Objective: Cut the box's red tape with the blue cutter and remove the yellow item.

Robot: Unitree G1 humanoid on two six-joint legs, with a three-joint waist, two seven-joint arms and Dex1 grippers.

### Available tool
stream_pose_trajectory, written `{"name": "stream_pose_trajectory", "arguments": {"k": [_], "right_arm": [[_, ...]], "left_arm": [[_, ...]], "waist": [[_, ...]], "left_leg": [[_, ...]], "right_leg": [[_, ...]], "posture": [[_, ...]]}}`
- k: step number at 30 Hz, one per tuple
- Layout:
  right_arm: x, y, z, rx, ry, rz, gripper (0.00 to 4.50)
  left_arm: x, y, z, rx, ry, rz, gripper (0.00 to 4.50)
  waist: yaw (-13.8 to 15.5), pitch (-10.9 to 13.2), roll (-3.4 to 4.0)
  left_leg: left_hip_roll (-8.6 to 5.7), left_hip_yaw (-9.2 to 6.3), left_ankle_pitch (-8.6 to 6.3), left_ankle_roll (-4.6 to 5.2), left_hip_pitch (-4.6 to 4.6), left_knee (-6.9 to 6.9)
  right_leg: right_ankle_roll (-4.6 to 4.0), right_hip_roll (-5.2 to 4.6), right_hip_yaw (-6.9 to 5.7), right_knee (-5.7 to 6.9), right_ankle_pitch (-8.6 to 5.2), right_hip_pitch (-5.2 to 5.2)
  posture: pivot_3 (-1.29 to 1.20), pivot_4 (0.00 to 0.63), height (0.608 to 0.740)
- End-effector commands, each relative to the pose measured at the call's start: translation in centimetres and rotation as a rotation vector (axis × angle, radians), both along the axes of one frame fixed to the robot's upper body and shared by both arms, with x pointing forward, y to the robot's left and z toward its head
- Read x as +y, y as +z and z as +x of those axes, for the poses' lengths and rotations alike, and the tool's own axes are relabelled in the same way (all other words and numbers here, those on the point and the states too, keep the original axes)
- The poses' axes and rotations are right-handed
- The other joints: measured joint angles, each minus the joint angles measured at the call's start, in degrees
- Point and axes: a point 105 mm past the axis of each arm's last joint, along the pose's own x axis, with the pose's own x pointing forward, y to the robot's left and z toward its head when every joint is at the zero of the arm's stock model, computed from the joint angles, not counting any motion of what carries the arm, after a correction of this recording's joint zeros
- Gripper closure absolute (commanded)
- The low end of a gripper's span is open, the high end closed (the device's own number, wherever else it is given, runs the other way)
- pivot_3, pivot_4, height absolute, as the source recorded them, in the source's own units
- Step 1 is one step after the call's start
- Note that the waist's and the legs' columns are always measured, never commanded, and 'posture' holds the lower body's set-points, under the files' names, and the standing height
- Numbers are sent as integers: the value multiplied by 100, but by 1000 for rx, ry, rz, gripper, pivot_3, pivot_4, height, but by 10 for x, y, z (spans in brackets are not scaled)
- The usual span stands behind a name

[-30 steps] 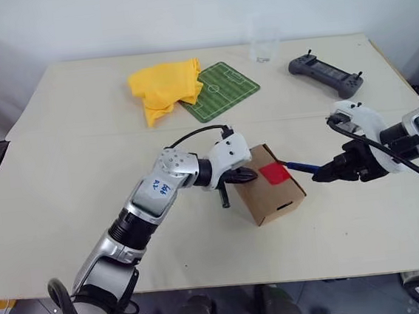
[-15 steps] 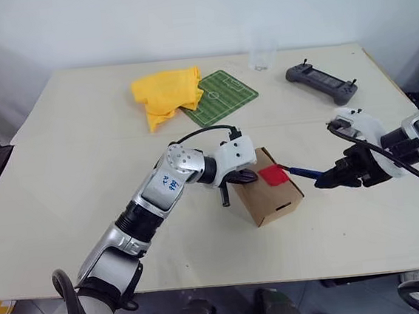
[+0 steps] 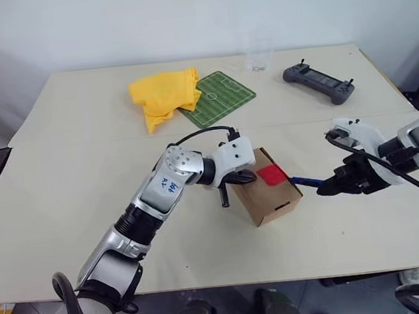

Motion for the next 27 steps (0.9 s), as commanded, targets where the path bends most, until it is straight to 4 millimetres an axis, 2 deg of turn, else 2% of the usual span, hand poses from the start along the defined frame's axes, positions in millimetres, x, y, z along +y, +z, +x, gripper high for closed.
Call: {"name": "stream_pose_trajectory", "arguments": {"k": [1,4,7,12,16,18,19,23,25,27], "right_arm": [[2,9,-7,41,20,20,4400],[3,17,-22,126,40,41,4400],[-5,22,-32,150,21,42,4400],[-25,49,-20,-137,-60,100,4400],[-40,60,-16,-366,-125,207,4400],[-50,53,-19,-483,-91,236,4400],[-57,47,-19,-536,-82,227,4400],[-83,25,-5,-709,-148,171,4400],[-92,10,1,-808,-104,141,4400],[-107,-15,11,-883,-117,95,4400]], "left_arm": [[12,-37,-2,101,51,107,4500],[11,-36,-2,105,53,98,4500],[10,-34,-3,113,55,80,4500],[6,-11,-3,139,60,-101,4500],[19,30,0,138,54,-386,4500],[38,44,-4,155,33,-465,4500],[49,48,-9,158,6,-481,4500],[84,53,-22,162,-26,-473,4500],[102,56,-26,173,-24,-492,4500],[128,53,-25,175,37,-524,4500]], "waist": [[-1,0,0],[0,0,0],[3,0,0],[33,6,0],[24,29,-6],[15,44,-27],[6,51,-33],[-95,57,-21],[-121,64,-7],[-148,63,-12]], "left_leg": [[2,0,-1,0,0,0],[4,2,-5,1,-3,-1],[11,2,-13,1,-5,-2],[26,-4,-36,-3,-22,-2],[34,-3,-47,-6,-37,-2],[39,1,-48,-14,-59,0],[47,1,-45,-23,-99,10],[58,11,-48,-35,-110,14],[44,16,-45,-31,-106,25],[41,17,-45,-30,-97,42]], "right_leg": [[0,2,0,-2,0,0],[0,2,0,-9,0,-1],[0,1,-1,-21,0,1],[0,-6,-5,-49,0,-6],[0,-3,-13,-66,0,-15],[0,5,-21,-57,0,-50],[0,14,-29,-32,1,-90],[-4,29,-45,-13,0,-111],[-4,21,-39,-5,0,-108],[-3,23,-35,-7,0,-99]], "posture": [[0,150,740],[0,150,740],[0,150,740],[0,150,740],[0,150,740],[0,150,740],[0,150,740],[0,150,740],[0,150,740],[0,150,740]]}}
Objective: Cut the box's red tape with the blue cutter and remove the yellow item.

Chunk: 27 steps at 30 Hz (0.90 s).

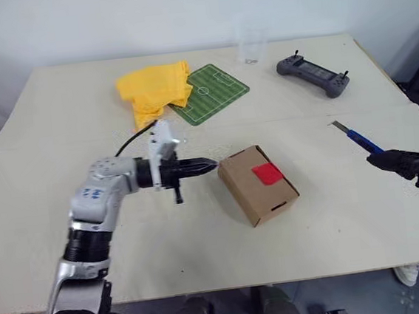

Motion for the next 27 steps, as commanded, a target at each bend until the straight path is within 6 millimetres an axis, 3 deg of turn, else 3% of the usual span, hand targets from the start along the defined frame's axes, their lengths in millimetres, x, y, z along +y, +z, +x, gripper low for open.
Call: {"name": "stream_pose_trajectory", "arguments": {"k": [1,2,8,11,13,14,16,19,22,24,26,27], "right_arm": [[-22,-29,15,-136,-39,-71,4400],[-24,-40,18,-124,-43,-72,4400],[-24,-64,19,-82,16,-65,2373],[-24,-62,16,-101,77,-118,1343],[-18,-49,16,-169,139,-130,644],[-2,-39,16,-200,213,-97,644],[31,-37,18,-212,340,-87,876],[65,-56,33,-228,413,-151,1851],[81,-62,46,-262,417,-171,2829],[95,-75,65,-296,393,-219,3619],[109,-85,72,-306,414,-237,4321],[119,-88,70,-299,453,-212,4458]], "left_arm": [[38,2,-8,-28,44,-44,4500],[45,-4,-9,-18,57,-31,4500],[58,-38,-29,26,45,86,4500],[56,-45,-35,29,39,111,4500],[52,-48,-32,40,77,113,4500],[46,-52,-29,38,102,119,4500],[31,-56,-27,43,118,106,4500],[12,-67,-21,46,141,133,4500],[3,-72,-18,54,153,149,4500],[-8,-77,-8,53,186,173,4500],[-15,-77,0,51,216,176,4500],[-19,-75,1,49,210,169,4500]], "waist": [[-30,2,2],[-54,1,6],[-106,13,75],[-105,12,79],[-104,13,82],[-110,14,84],[-140,12,88],[-185,12,72],[-171,14,68],[-165,18,75],[-150,18,75],[-144,18,75]], "left_leg": [[3,-1,-1,-3,5,8],[0,1,-1,-3,7,12],[-11,11,4,0,14,15],[-9,8,4,0,15,12],[-9,8,4,0,14,13],[-10,8,4,0,14,13],[-11,8,4,1,15,13],[-7,9,3,-3,22,13],[2,9,3,-13,20,13],[0,9,3,-13,18,12],[-11,9,8,-12,18,18],[-19,8,13,-9,17,18]], "right_leg": [[-2,5,1,8,1,5],[-2,4,5,16,1,6],[-4,-5,22,45,0,-3],[-5,-6,22,45,0,-2],[-5,-6,22,45,0,-2],[-5,-7,23,45,0,-2],[-5,-7,25,46,0,-1],[-5,-6,28,53,0,1],[-12,2,25,57,0,-4],[-14,1,26,67,-1,-10],[-14,1,25,69,-1,-10],[-13,3,23,70,-1,-11]], "posture": [[0,150,740],[0,150,740],[0,150,740],[0,150,740],[0,150,740],[0,150,740],[0,150,740],[0,150,740],[0,150,740],[0,150,740],[0,150,740],[0,150,740]]}}
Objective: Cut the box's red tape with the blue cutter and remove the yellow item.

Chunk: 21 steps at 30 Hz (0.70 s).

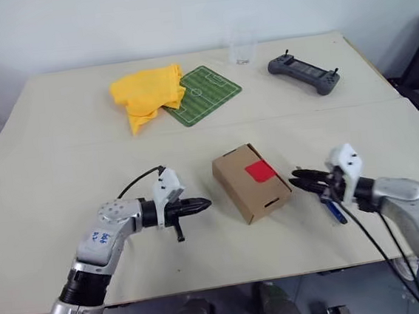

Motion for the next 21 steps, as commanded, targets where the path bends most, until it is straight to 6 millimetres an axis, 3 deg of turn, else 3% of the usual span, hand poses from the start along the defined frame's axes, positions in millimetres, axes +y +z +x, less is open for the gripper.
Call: {"name": "stream_pose_trajectory", "arguments": {"k": [1,9,14,21], "right_arm": [[26,-3,1,-36,81,4,4458],[75,-2,-28,32,248,44,4458],[88,-11,-39,82,246,3,4458],[92,-13,-48,157,159,69,4458]], "left_arm": [[-12,8,8,-39,10,-2,4500],[-14,7,1,3,-34,-9,4500],[17,1,-12,59,-6,56,4500],[34,2,-16,61,33,82,4500]], "waist": [[6,0,0],[-15,0,1],[-62,0,1],[3,0,1]], "left_leg": [[-6,-5,3,3,1,0],[-7,-15,3,4,-8,-10],[0,-15,1,1,-5,-15],[-2,-23,2,-2,-4,-17]], "right_leg": [[0,-2,-2,4,0,1],[0,-4,-9,11,0,-4],[0,-9,-2,10,0,-3],[-4,-8,-6,10,-2,0]], "posture": [[0,150,740],[0,150,740],[0,150,740],[0,150,740]]}}
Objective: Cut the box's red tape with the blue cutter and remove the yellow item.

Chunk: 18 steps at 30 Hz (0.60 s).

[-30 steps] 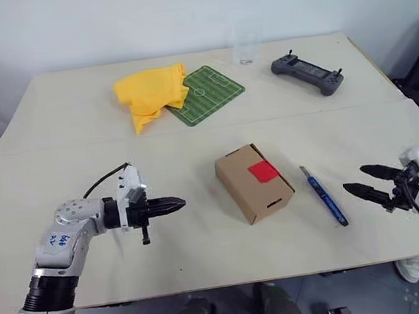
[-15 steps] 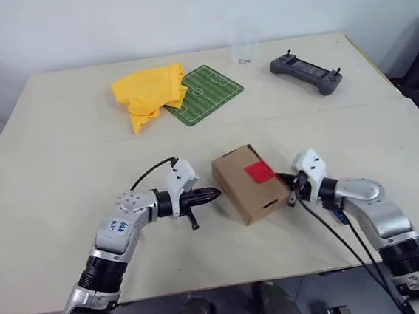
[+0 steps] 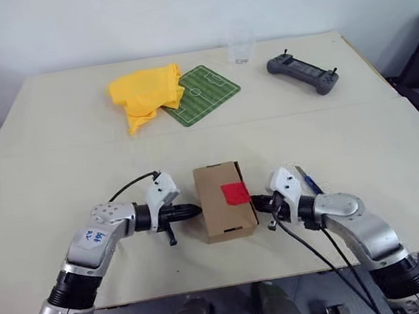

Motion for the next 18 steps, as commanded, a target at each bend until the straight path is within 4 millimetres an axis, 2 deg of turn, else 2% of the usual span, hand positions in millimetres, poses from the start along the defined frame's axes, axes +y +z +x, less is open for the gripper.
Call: {"name": "stream_pose_trajectory", "arguments": {"k": [1,5,8,9,11,13,16,18], "right_arm": [[4,11,-5,-13,-19,38,4458],[-9,10,-4,-16,-64,4,4458],[-30,29,-6,23,-136,59,4458],[-35,37,-9,39,-145,88,4302],[-45,58,-11,68,-172,148,3835],[-52,74,-14,158,-202,178,3195],[-53,80,-23,374,-177,136,2183],[-46,87,-22,420,-137,141,1431]], "left_arm": [[2,11,1,-47,8,-15,4500],[4,11,4,-60,20,-12,4500],[13,19,-1,-37,-13,1,4500],[18,22,-3,-25,-25,9,4500],[30,34,-4,-22,-61,27,4500],[32,51,-9,-57,-154,6,4500],[19,69,-21,-91,-302,-87,4500],[6,75,-21,-121,-345,-132,4500]], "waist": [[8,0,0],[0,0,0],[1,1,0],[-4,2,0],[-4,2,0],[-20,5,4],[-21,10,17],[-16,10,17]], "left_leg": [[-5,-1,1,1,0,0],[-8,-1,1,3,0,-1],[-8,-2,1,3,-1,-3],[-8,-1,1,4,-2,-3],[-3,-3,1,4,-2,-7],[4,-3,1,2,-2,-10],[5,-3,1,1,1,-14],[8,-7,1,0,1,-23]], "right_leg": [[0,1,-1,0,0,0],[0,1,-3,0,0,0],[0,1,-3,-1,0,0],[0,0,-3,-1,0,-1],[0,-3,1,-4,0,-1],[-2,-5,2,-10,-1,-1],[-4,-16,2,-17,-1,0],[-9,-20,4,-25,-4,1]], "posture": [[0,150,740],[0,150,740],[0,150,740],[0,150,740],[0,150,740],[0,150,740],[0,150,740],[0,150,740]]}}
